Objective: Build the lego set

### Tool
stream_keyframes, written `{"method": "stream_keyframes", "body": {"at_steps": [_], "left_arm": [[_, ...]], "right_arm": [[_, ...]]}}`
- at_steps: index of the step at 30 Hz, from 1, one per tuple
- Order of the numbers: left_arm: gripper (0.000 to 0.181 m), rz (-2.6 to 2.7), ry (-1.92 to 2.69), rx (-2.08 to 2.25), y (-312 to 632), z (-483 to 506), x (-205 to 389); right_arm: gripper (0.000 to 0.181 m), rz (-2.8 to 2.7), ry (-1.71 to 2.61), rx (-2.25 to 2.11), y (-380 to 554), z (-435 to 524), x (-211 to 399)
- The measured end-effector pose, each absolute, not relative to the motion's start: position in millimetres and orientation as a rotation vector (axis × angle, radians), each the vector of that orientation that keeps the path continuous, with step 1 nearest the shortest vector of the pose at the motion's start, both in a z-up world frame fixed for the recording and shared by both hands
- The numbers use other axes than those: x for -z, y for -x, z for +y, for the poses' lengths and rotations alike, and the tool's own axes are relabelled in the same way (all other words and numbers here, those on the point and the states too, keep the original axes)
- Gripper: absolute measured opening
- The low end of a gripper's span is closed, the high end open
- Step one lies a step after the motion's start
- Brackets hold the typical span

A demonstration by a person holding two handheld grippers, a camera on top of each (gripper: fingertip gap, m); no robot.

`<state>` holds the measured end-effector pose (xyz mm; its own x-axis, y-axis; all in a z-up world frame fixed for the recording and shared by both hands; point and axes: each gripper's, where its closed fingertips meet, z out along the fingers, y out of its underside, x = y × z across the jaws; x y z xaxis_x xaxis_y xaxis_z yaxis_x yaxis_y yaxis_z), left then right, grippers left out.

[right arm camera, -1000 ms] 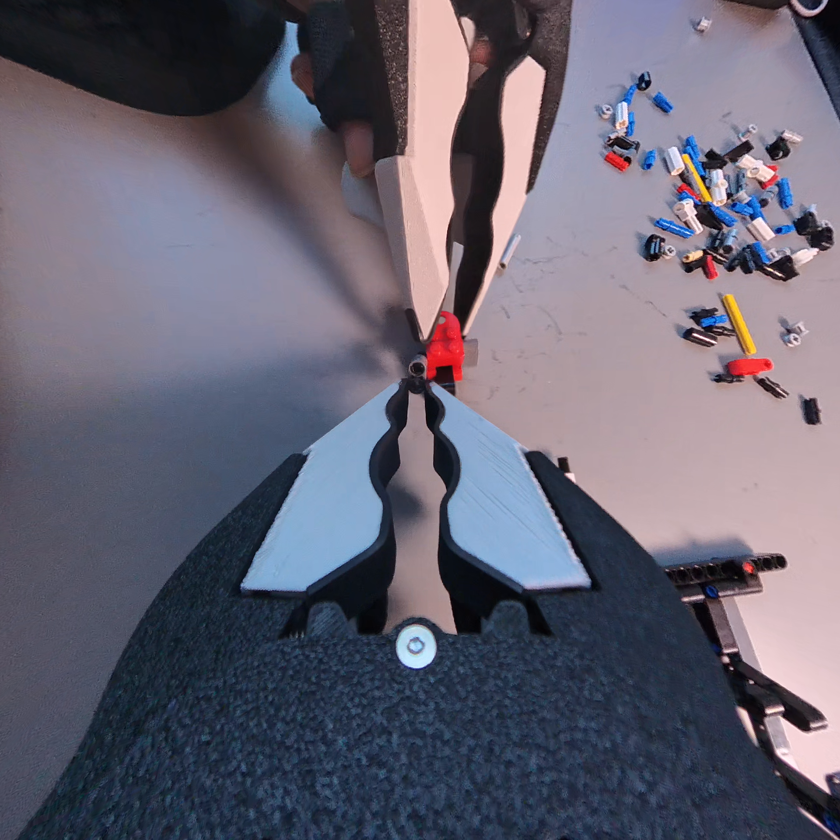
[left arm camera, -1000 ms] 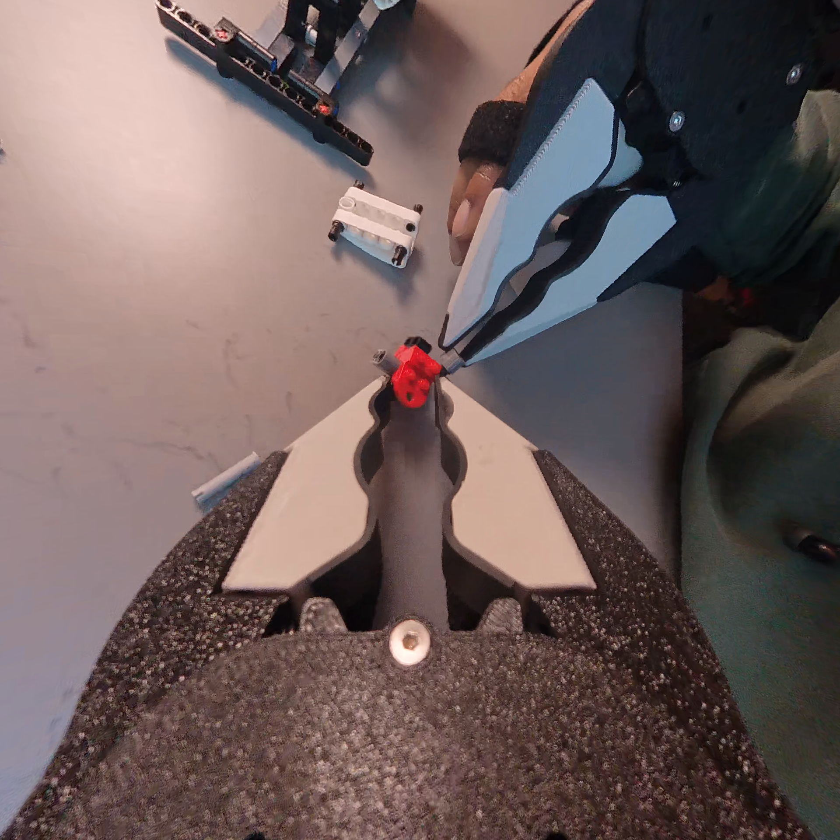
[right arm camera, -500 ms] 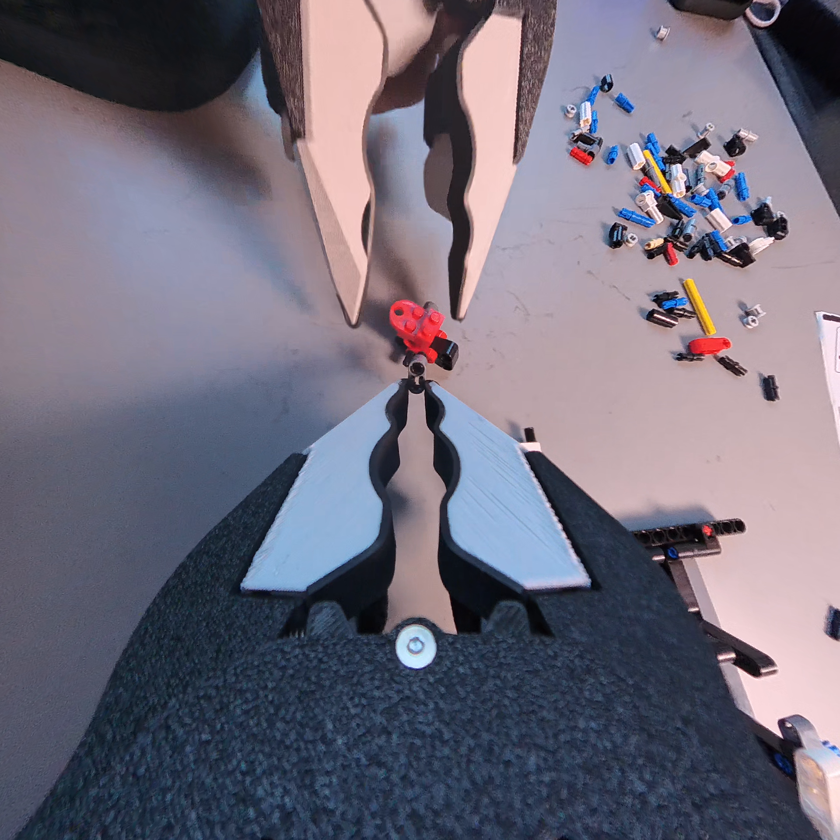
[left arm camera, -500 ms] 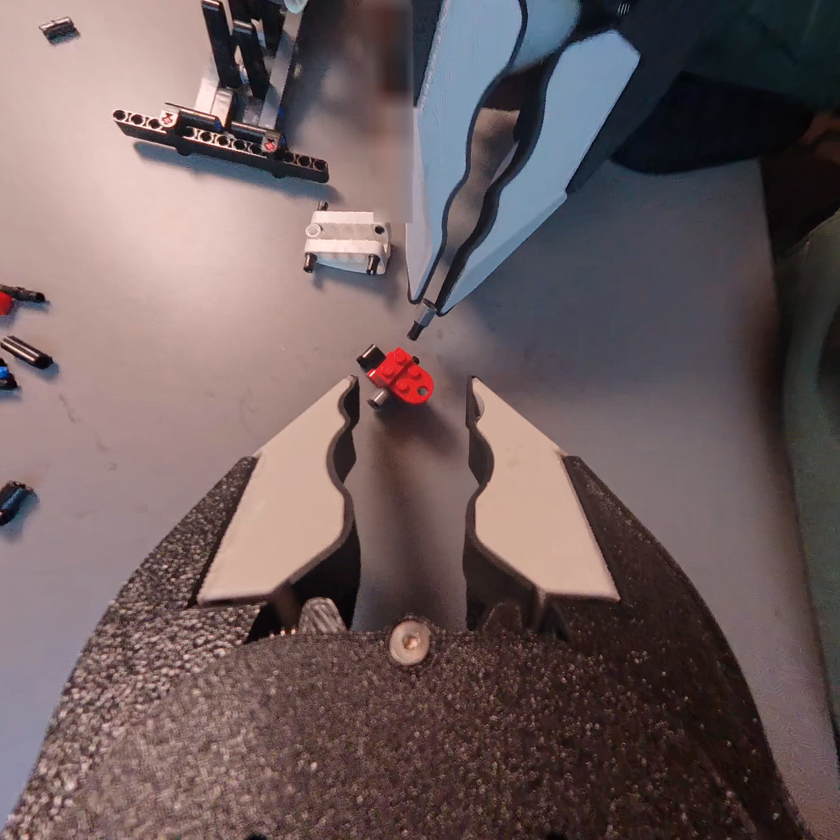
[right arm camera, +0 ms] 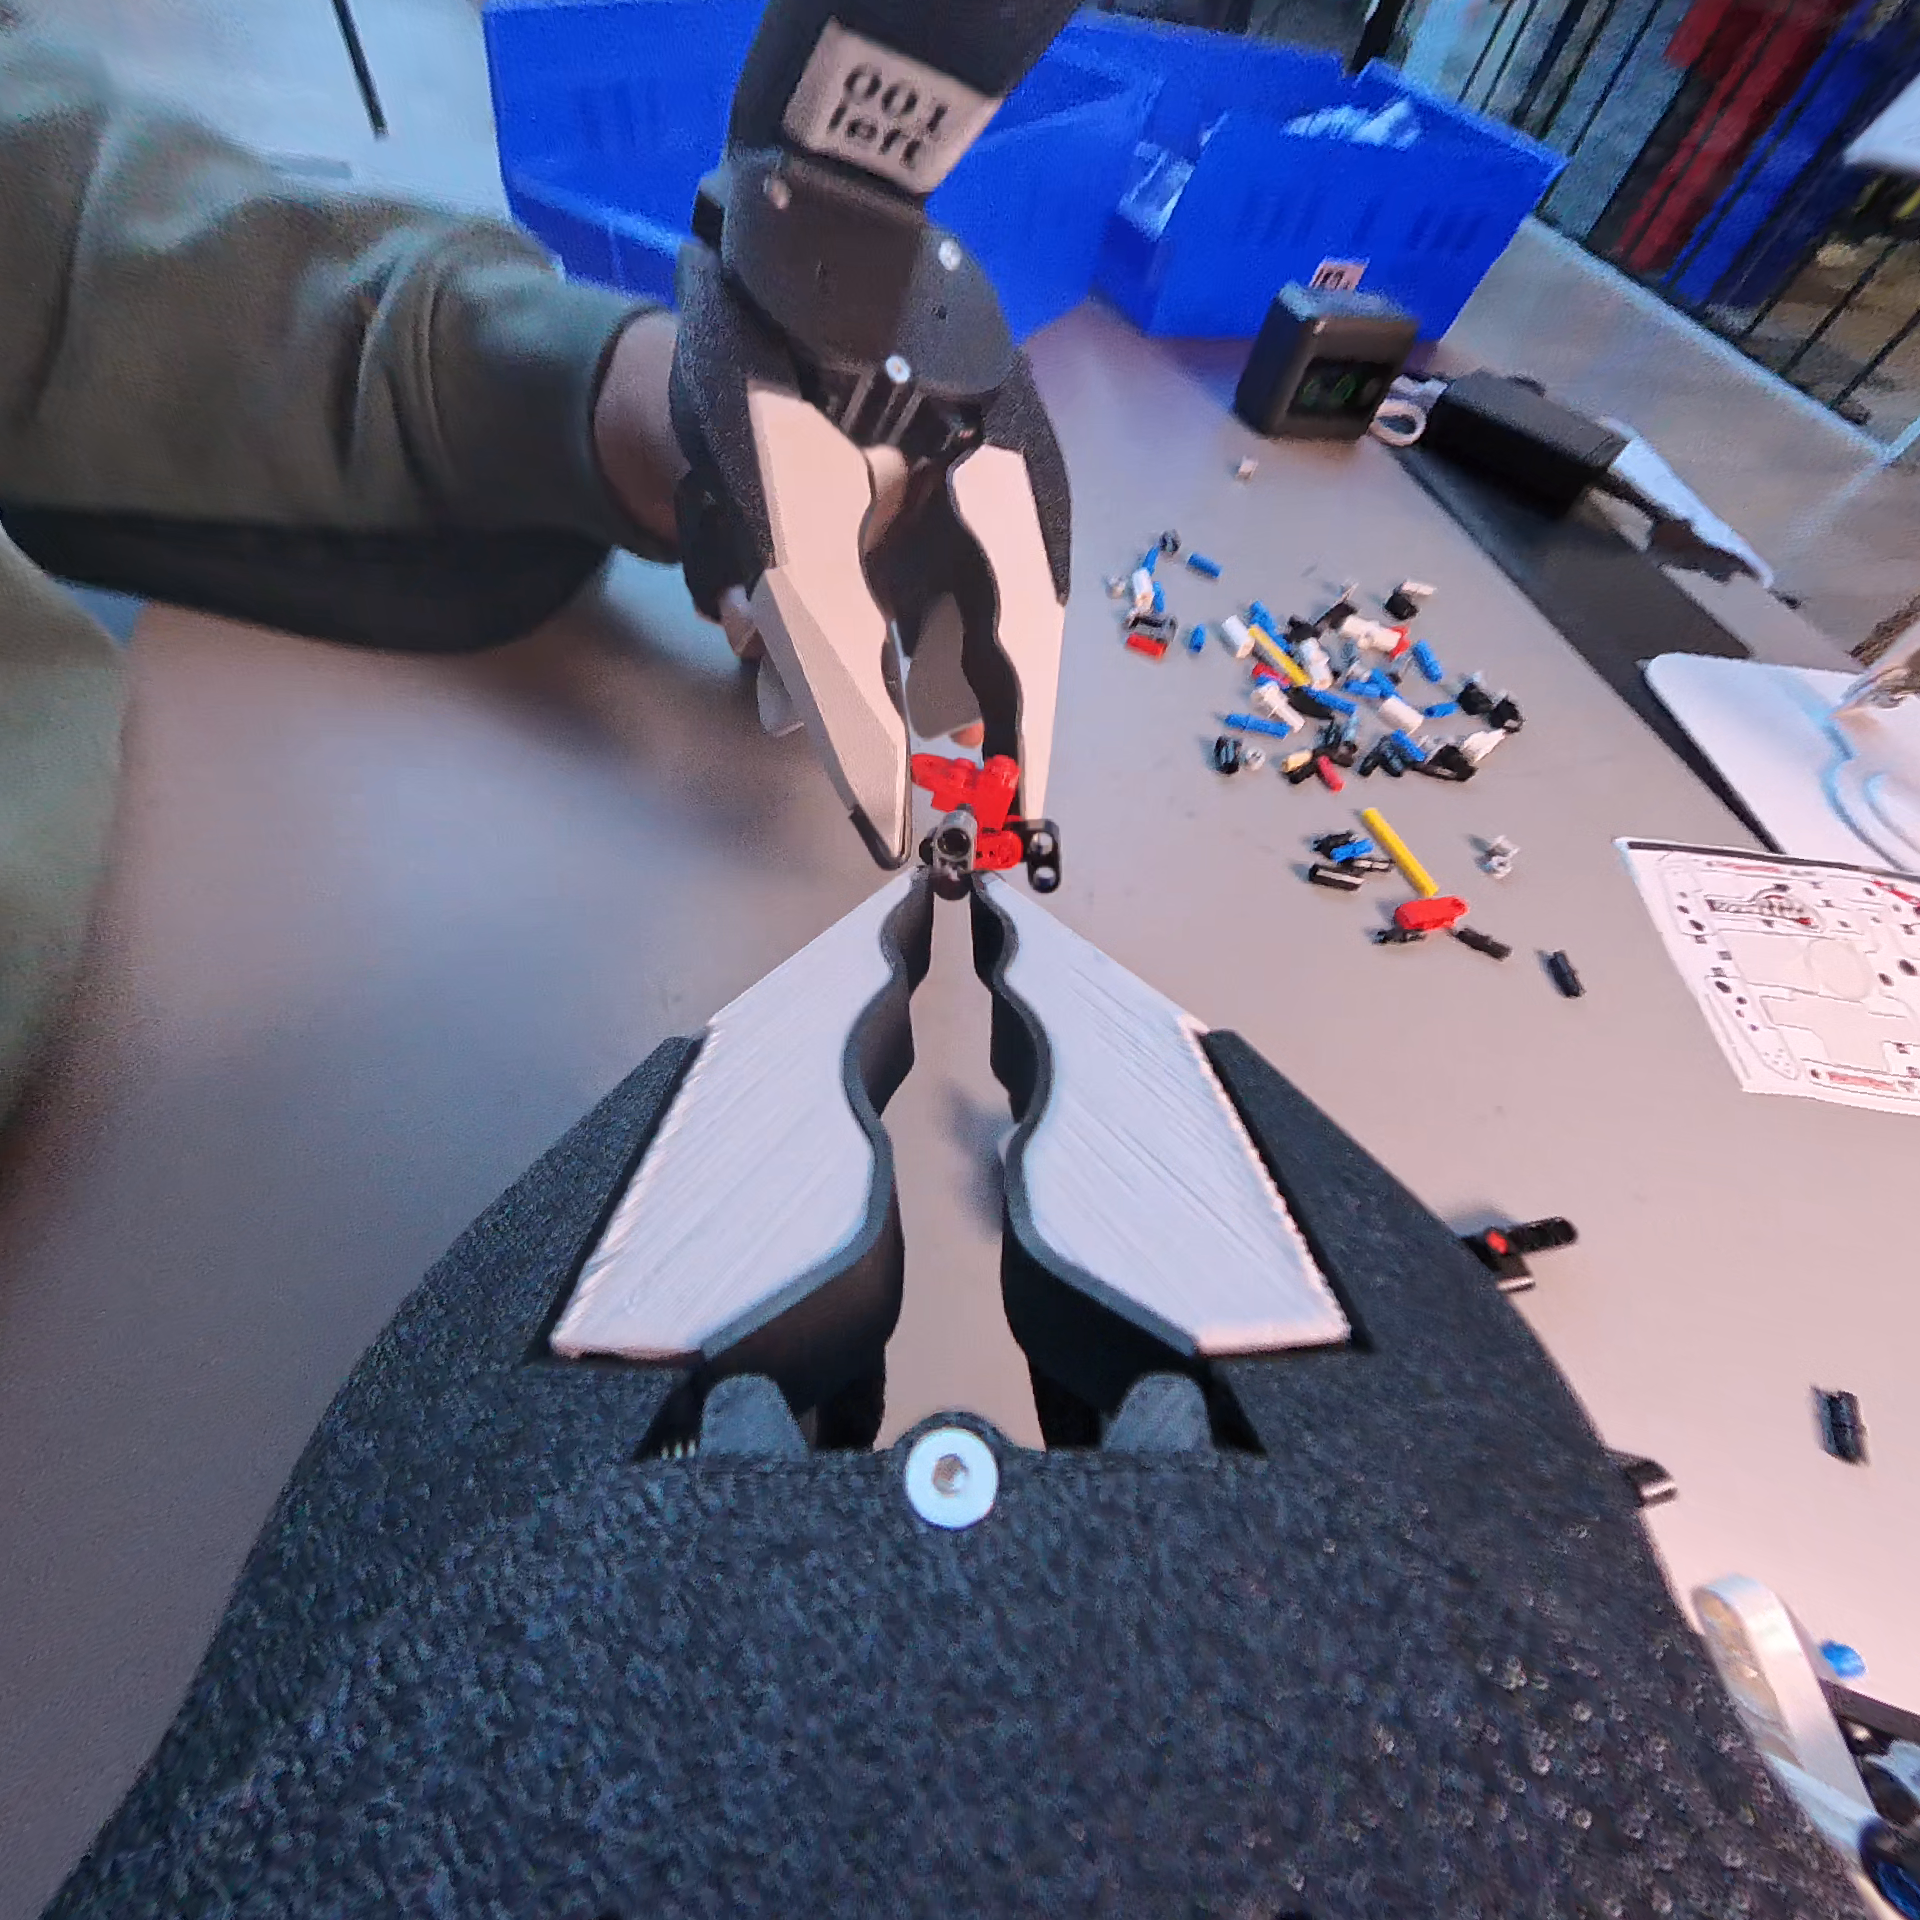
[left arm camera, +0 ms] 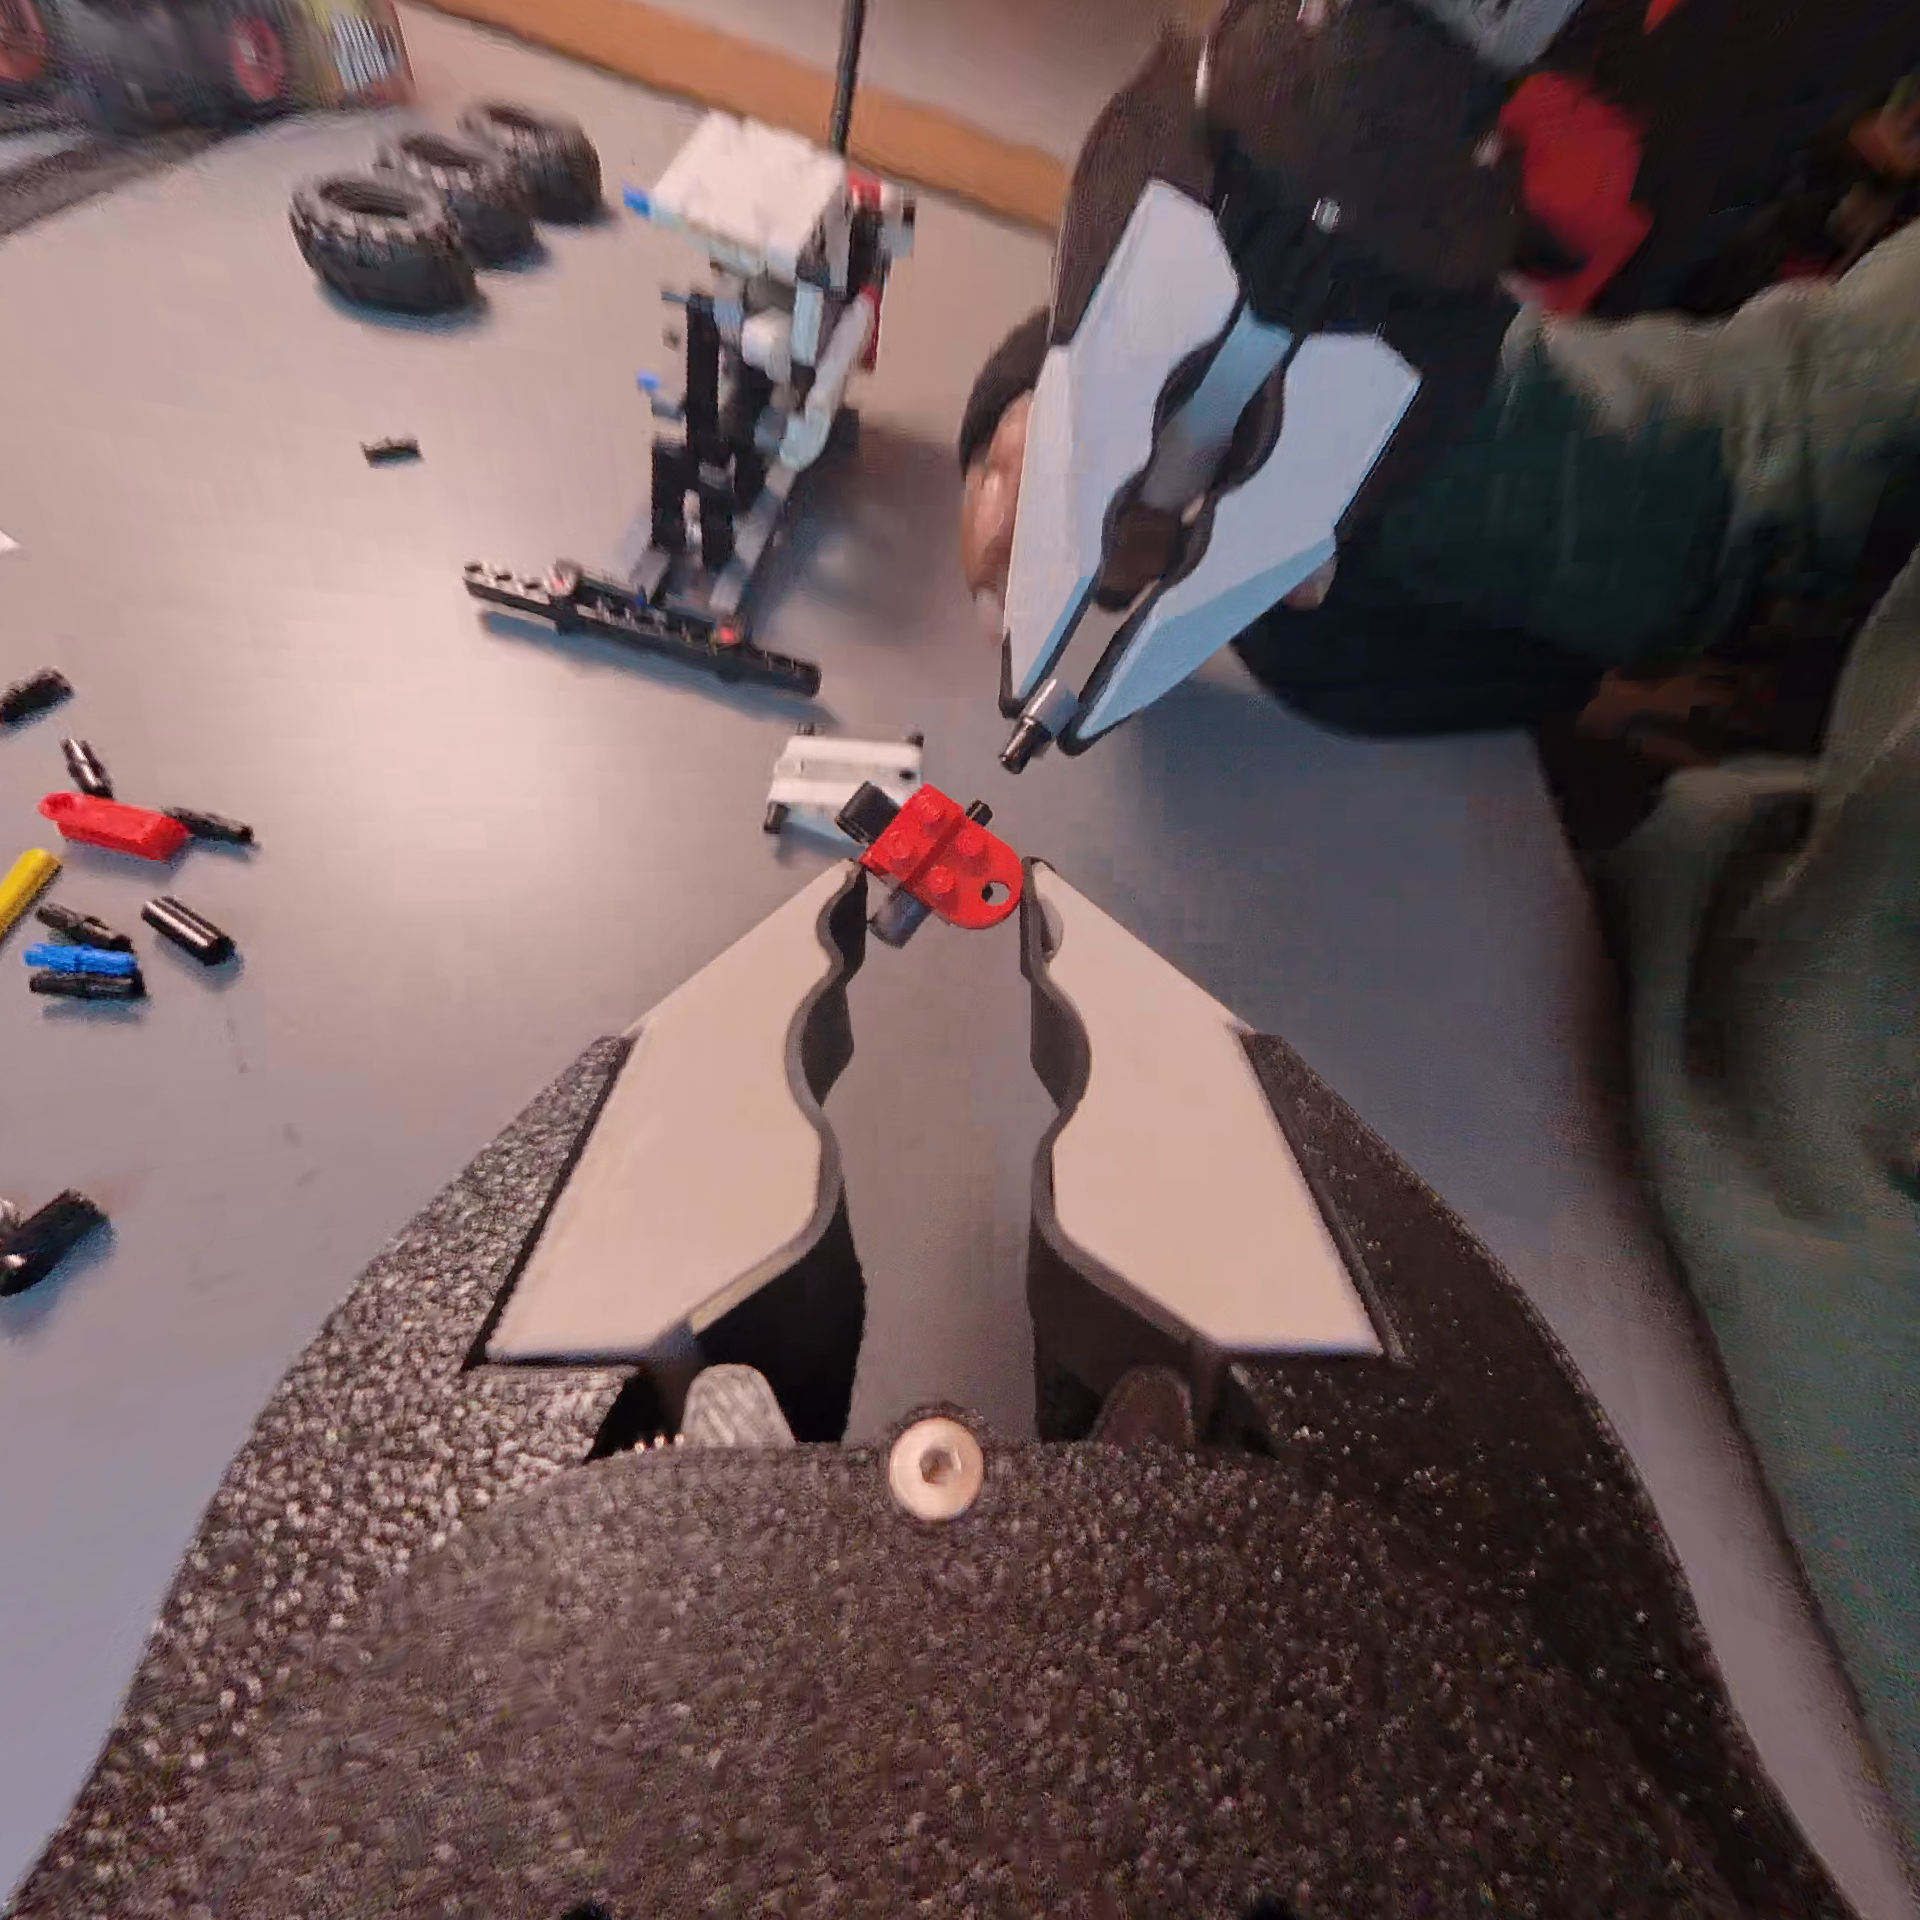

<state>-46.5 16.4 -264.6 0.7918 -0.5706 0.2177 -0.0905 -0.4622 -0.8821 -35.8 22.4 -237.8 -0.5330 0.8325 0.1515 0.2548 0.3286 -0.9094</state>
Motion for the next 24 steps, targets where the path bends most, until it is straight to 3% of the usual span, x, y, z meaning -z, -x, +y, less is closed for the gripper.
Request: {"method": "stream_keyframes", "body": {"at_steps": [6, 24], "left_arm": [[0.028, 0.348, 1.757, 0.760, 50.0, 17.4, 218.4], [0.029, 0.387, 1.747, 0.888, 34.6, 12.0, 218.3]], "right_arm": [[0.007, -1.775, 0.949, -1.271, 40.3, 24.0, 201.0], [0.006, -1.888, 0.874, -1.082, 32.6, 11.9, 202.5]]}}
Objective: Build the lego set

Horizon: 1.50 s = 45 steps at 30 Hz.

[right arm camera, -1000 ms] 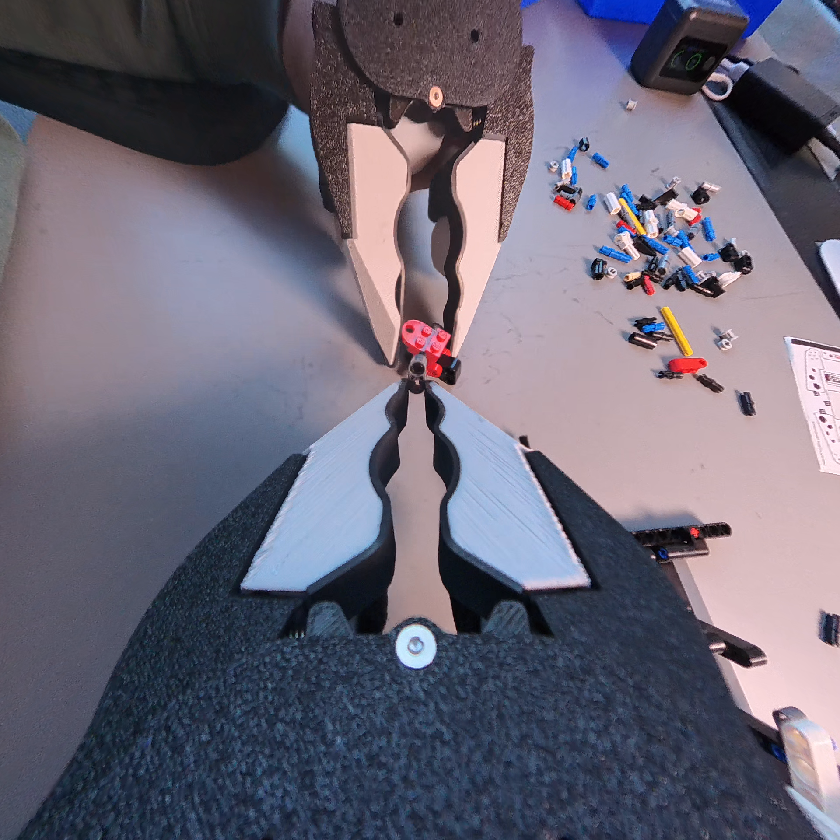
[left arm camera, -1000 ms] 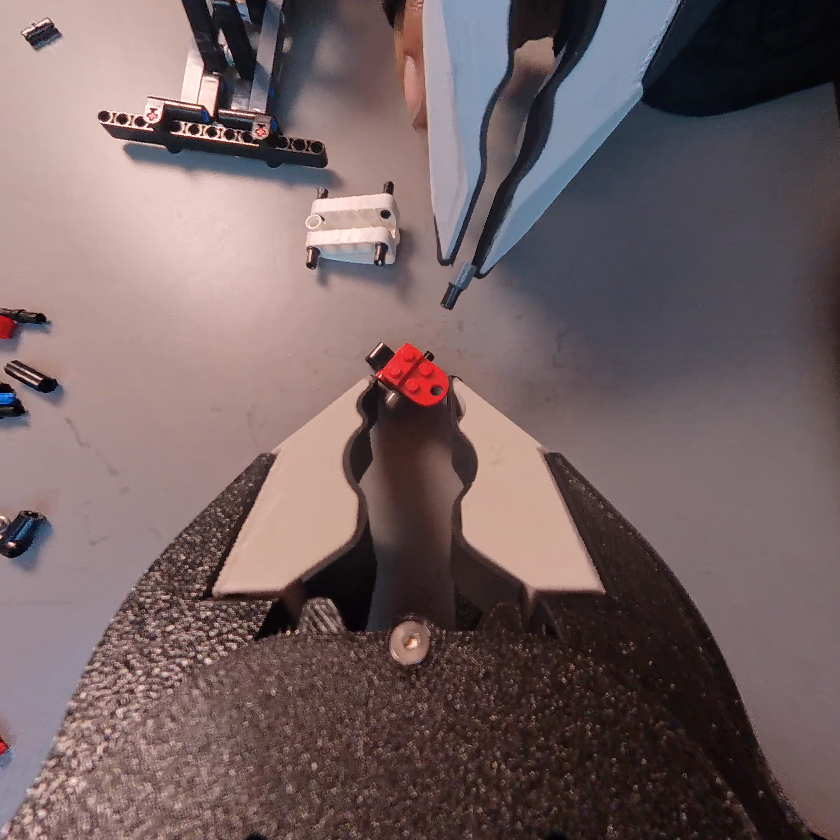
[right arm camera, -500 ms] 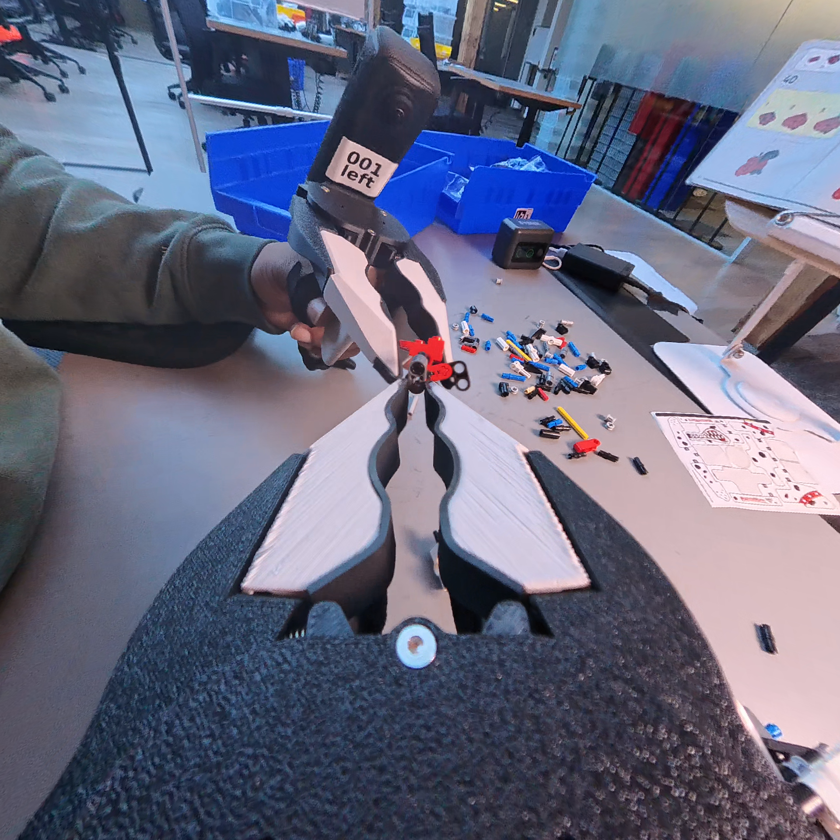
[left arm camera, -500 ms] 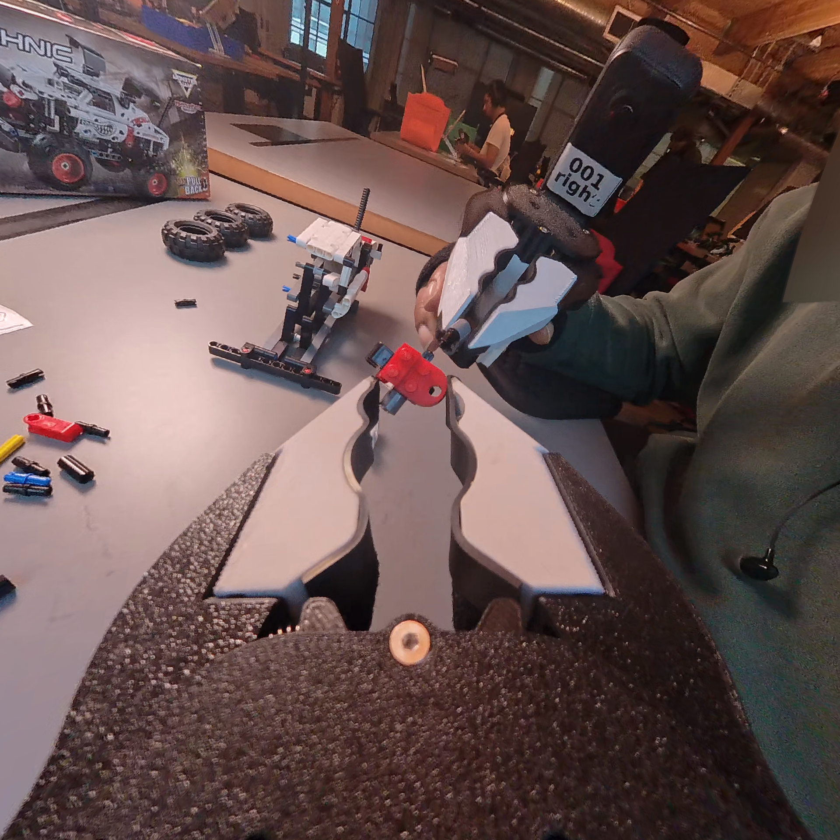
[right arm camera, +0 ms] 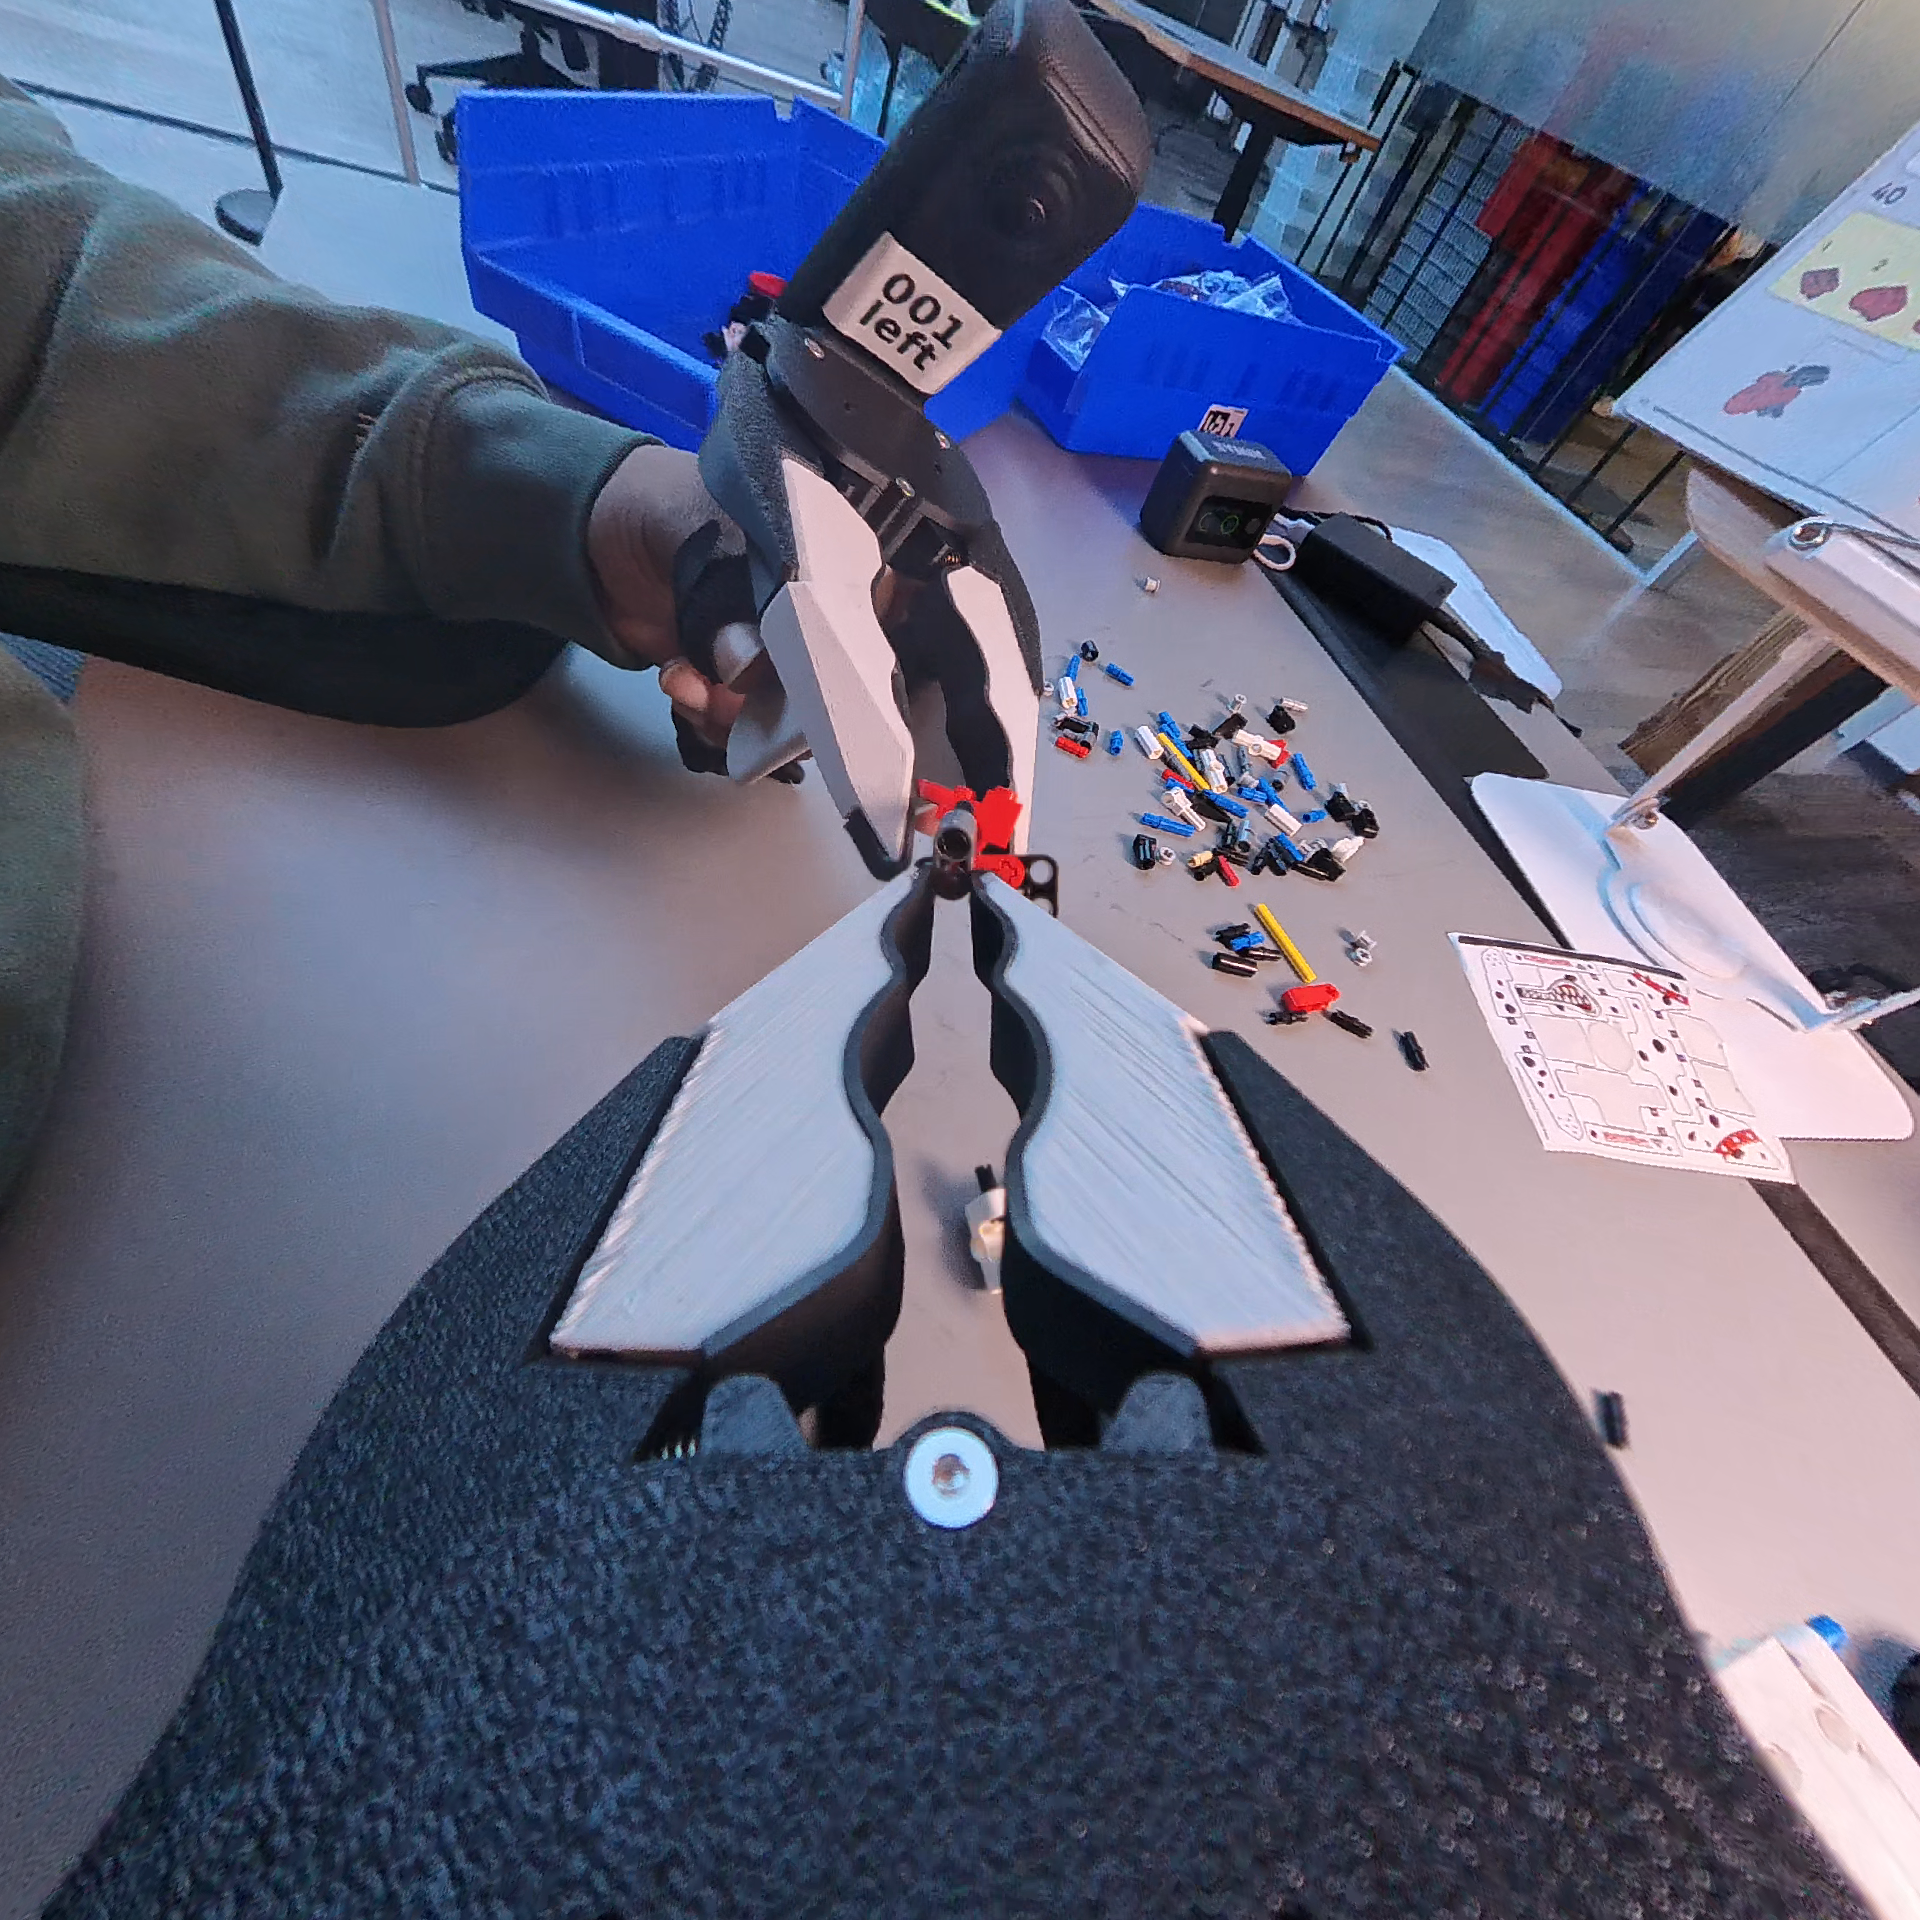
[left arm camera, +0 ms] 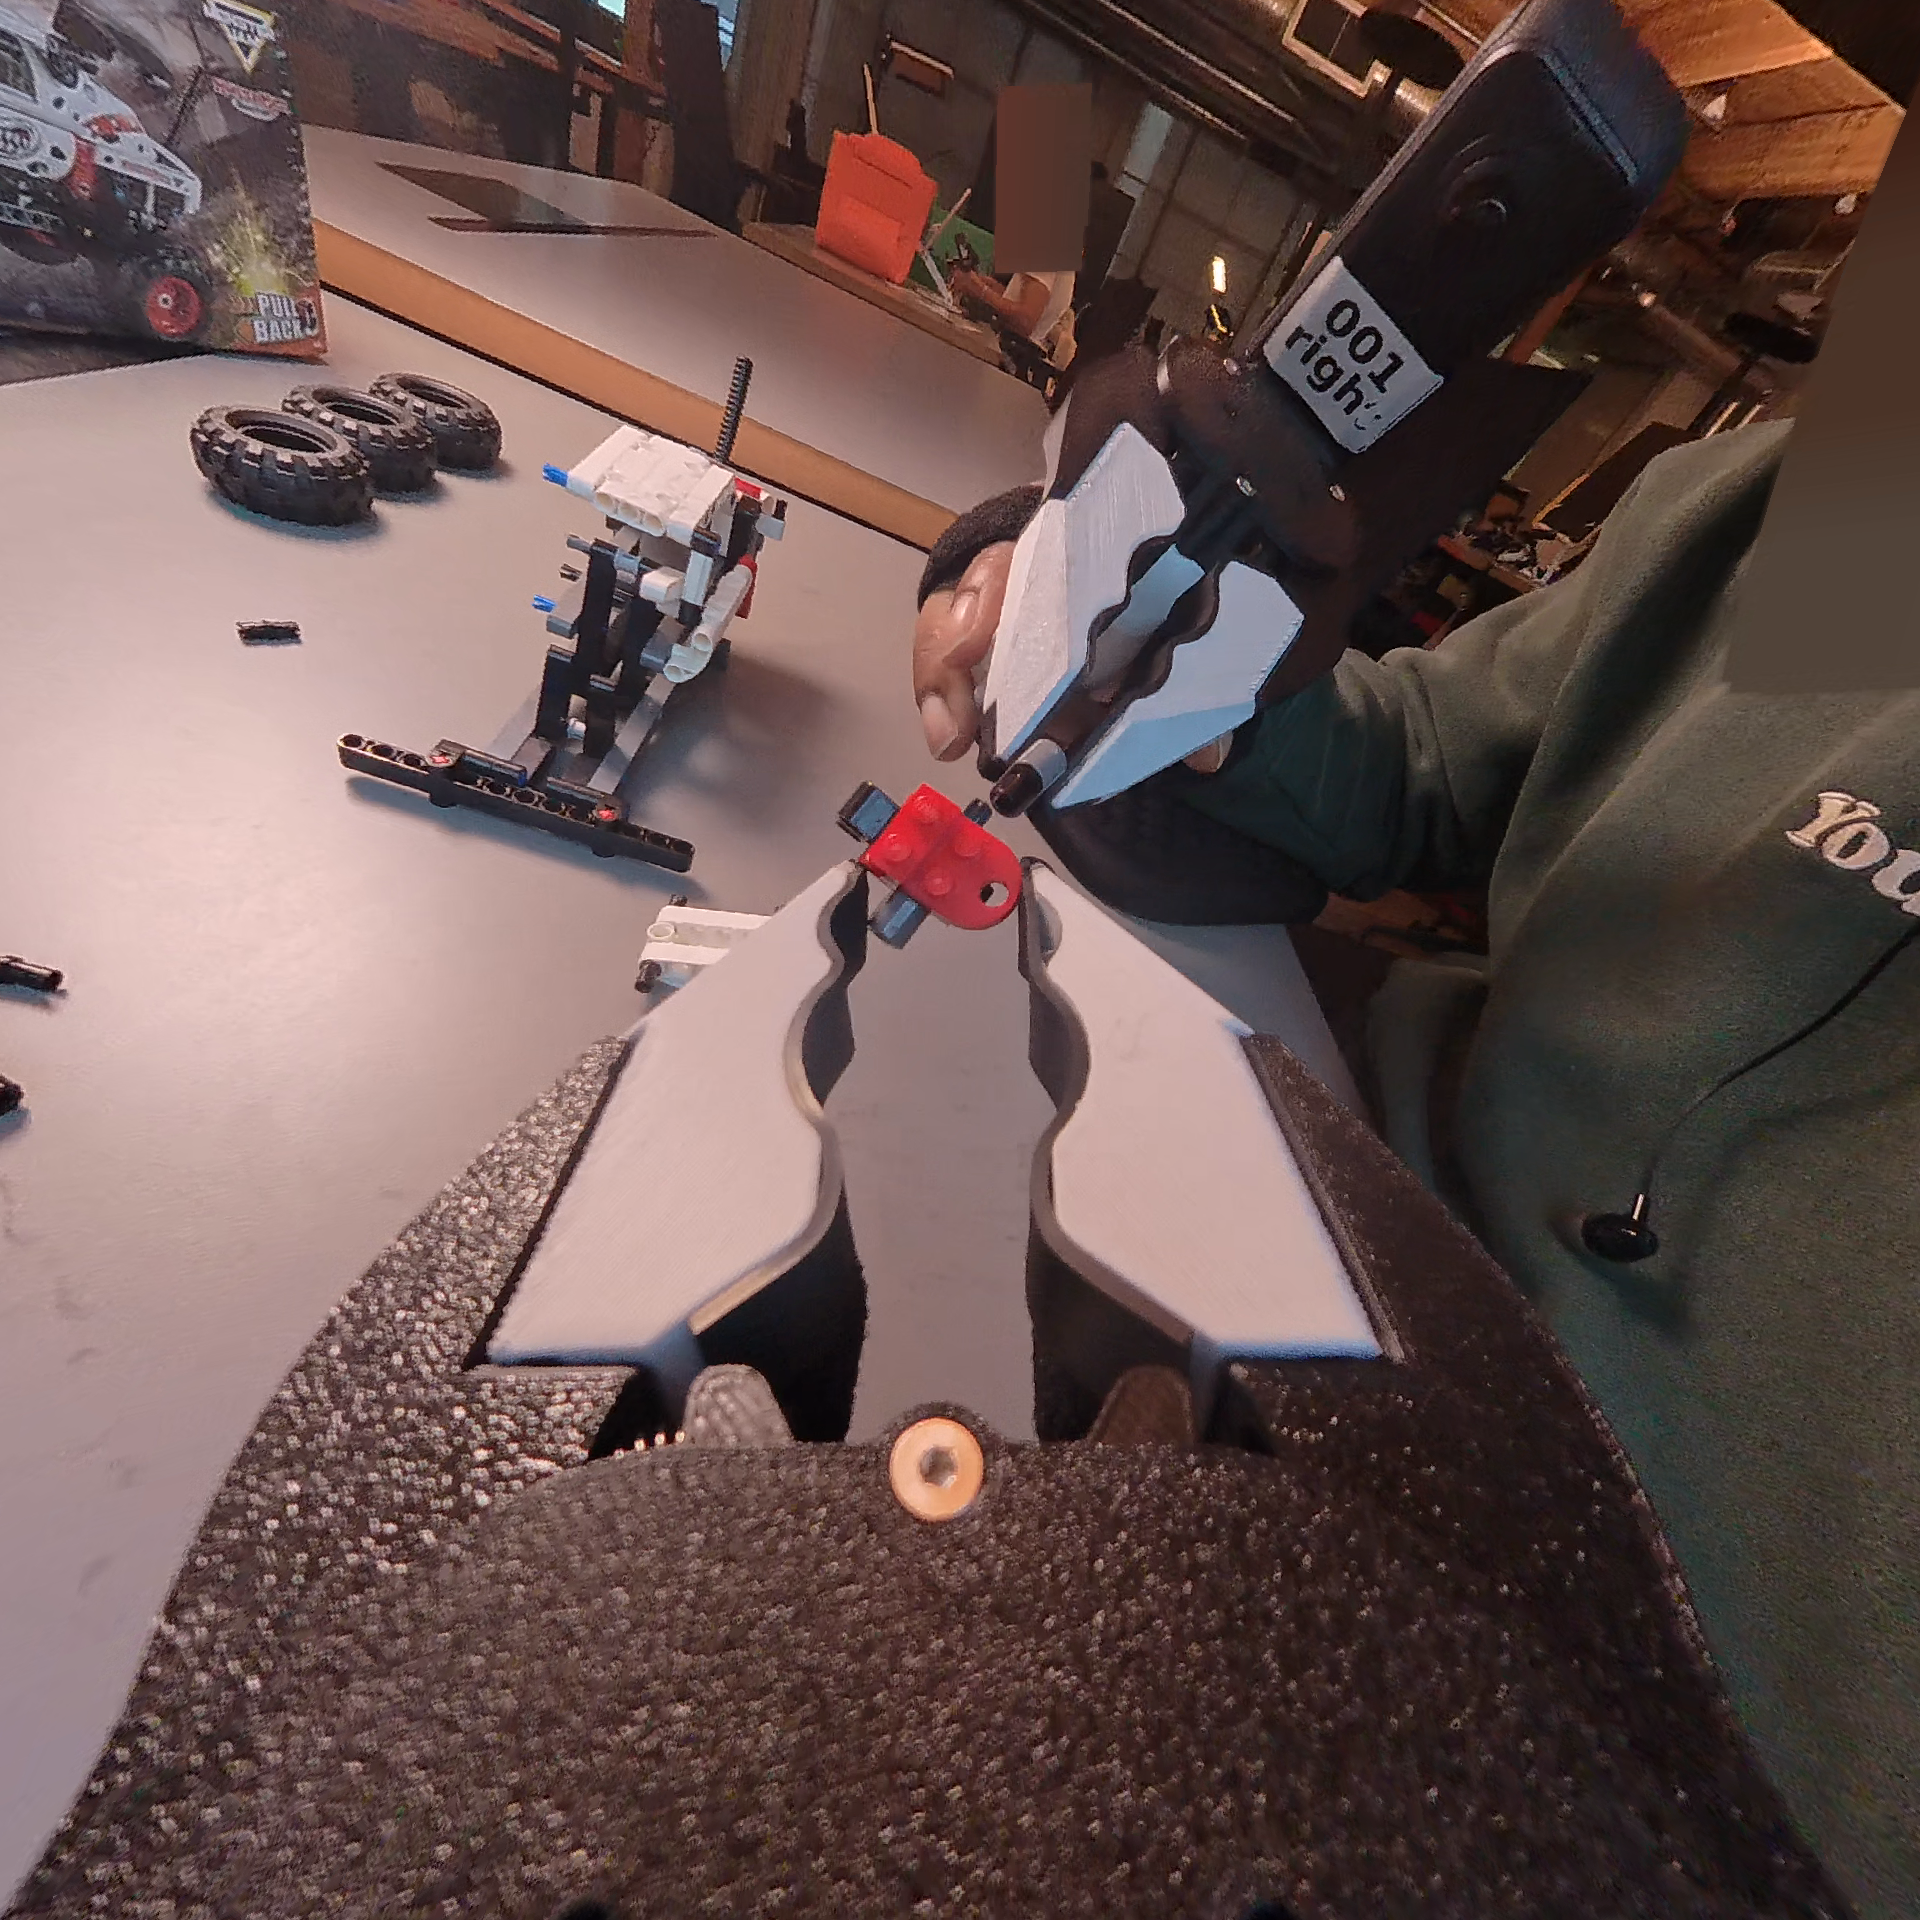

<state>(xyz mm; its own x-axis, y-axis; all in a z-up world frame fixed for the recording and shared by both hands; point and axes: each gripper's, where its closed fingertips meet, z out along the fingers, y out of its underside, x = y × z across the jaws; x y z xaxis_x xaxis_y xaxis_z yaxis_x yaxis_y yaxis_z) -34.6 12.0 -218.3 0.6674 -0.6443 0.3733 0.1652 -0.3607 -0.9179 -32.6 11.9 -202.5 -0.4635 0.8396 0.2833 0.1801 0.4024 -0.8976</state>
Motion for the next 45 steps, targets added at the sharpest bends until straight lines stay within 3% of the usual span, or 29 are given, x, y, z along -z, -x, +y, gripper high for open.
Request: {"method": "stream_keyframes", "body": {"at_steps": [25, 45], "left_arm": [[0.028, 0.491, 1.874, 0.692, 30.8, 12.7, 240.6], [0.027, 0.476, 1.818, 0.916, 20.6, 3.7, 231.3]], "right_arm": [[0.006, -2.022, 0.978, -0.970, 28.8, 15.2, 228.6], [0.006, -2.058, 0.875, -0.954, 22.1, 4.5, 218.8]]}}
